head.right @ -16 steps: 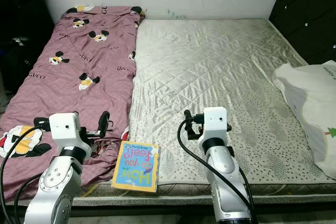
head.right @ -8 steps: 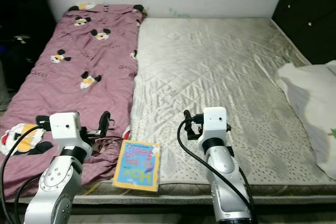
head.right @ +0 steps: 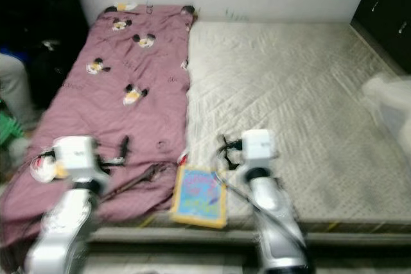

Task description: Clean up the room

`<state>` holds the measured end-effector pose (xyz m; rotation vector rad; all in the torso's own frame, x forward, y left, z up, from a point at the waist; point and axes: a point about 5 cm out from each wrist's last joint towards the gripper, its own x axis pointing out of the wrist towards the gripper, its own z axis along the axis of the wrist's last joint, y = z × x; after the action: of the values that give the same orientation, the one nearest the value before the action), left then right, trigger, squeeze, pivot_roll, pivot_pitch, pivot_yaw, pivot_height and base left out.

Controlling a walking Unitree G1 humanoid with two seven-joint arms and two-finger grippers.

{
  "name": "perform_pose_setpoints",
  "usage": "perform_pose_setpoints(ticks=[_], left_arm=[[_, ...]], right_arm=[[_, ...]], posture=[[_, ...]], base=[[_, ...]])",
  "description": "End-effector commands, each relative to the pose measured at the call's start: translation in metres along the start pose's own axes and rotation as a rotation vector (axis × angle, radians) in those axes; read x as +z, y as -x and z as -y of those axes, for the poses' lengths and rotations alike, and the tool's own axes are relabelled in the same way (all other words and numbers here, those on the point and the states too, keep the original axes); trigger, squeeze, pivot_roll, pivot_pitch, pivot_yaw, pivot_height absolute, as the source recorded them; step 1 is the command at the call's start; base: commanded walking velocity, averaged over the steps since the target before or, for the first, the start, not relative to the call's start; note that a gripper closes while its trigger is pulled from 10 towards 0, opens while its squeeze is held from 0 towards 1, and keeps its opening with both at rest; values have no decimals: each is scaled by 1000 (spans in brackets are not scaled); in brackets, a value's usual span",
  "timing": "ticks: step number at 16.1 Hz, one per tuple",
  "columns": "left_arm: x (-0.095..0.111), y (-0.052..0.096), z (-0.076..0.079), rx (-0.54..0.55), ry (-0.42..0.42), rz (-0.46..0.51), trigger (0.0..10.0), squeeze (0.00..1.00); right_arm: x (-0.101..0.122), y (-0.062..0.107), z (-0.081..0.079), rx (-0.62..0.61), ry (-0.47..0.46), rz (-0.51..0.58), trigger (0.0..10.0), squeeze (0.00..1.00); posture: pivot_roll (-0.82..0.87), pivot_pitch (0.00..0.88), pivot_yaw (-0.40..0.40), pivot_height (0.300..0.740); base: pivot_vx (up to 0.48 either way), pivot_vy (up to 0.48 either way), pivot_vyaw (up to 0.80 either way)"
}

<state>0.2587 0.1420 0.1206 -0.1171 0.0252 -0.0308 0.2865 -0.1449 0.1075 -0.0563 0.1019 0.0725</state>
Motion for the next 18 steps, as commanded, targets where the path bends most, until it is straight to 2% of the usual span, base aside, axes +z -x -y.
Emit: perform_pose_setpoints(ticks=[1, 3, 6, 18], left_arm=[[1, 1, -7, 19, -15, 0, 10000, 0], [2, 1, -7, 21, -16, 0, 10000, 0], [2, 1, -8, 26, -18, 2, 10000, 0], [2, 1, -9, 34, -30, 3, 10000, 0]], right_arm=[[4, -1, -4, 7, -14, 13, 10000, 0], [3, -2, -4, 4, -29, 4, 10000, 0], [2, -2, -3, 1, -28, -3, 10000, 0], [3, -1, -6, 14, -15, 7, 10000, 0]], posture=[[26, 99, 10, 740], [26, 101, 9, 740], [27, 104, 8, 740], [25, 114, 15, 740]], base=[[0, 0, 0], [0, 0, 0], [0, 0, -690], [0, 0, 0]])
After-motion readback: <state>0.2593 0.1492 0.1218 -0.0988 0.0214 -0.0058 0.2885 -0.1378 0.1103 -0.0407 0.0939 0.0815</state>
